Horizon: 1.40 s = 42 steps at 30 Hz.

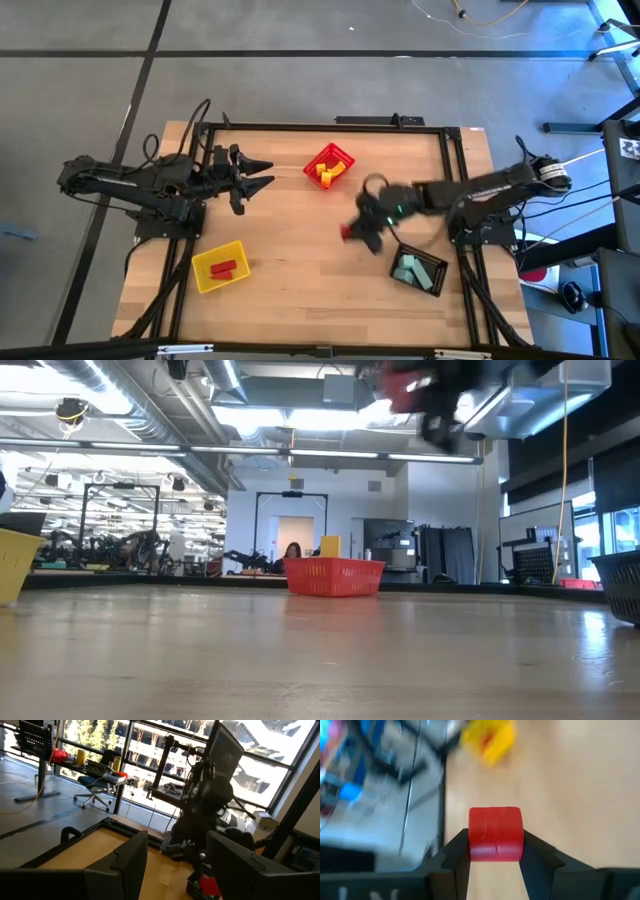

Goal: Sort & place blocks by color
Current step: Put the red block into the yellow bin

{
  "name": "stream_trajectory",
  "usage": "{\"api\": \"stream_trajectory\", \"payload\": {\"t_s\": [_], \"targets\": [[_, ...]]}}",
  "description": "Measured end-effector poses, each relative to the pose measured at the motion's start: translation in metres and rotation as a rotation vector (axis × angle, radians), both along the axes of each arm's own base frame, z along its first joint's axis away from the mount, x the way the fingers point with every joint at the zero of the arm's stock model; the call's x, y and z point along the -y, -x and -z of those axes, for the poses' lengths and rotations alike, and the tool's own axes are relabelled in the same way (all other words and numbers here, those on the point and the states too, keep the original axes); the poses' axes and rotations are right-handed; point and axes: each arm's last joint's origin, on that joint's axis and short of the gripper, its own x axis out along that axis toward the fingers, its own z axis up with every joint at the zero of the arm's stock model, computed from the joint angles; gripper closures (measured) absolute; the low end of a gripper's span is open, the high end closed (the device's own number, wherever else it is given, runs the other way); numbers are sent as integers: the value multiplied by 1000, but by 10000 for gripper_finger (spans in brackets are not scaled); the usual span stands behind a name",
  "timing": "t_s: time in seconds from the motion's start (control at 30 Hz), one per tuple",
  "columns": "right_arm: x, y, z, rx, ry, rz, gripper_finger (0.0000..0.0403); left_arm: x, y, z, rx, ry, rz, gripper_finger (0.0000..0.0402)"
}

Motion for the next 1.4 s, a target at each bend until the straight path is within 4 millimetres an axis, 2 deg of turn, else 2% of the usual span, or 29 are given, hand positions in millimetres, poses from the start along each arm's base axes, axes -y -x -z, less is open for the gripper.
{"api": "stream_trajectory", "payload": {"t_s": [0.17,0.3,0.5,0.6,0.83,1.07,1.27,1.4], "targets": [[47,-21,-7,185,7,148,271,0,-2,2,-36,-72,-9,208],[62,-26,-10,252,-38,154,271,1,-7,5,-68,-99,-11,208],[63,-26,-13,268,-100,162,271,1,-14,14,-137,-120,-10,208],[63,-28,-16,288,-184,181,271,3,-24,19,-204,-228,-12,208],[64,-28,-19,274,-340,224,271,13,-72,26,-350,-481,82,206],[61,-34,-13,266,-367,220,271,20,-122,32,-435,-595,134,205],[53,-40,-8,258,-404,199,271,23,-146,27,-443,-653,147,204],[50,-42,-10,292,-423,179,271,27,-149,29,-452,-687,156,204]]}}
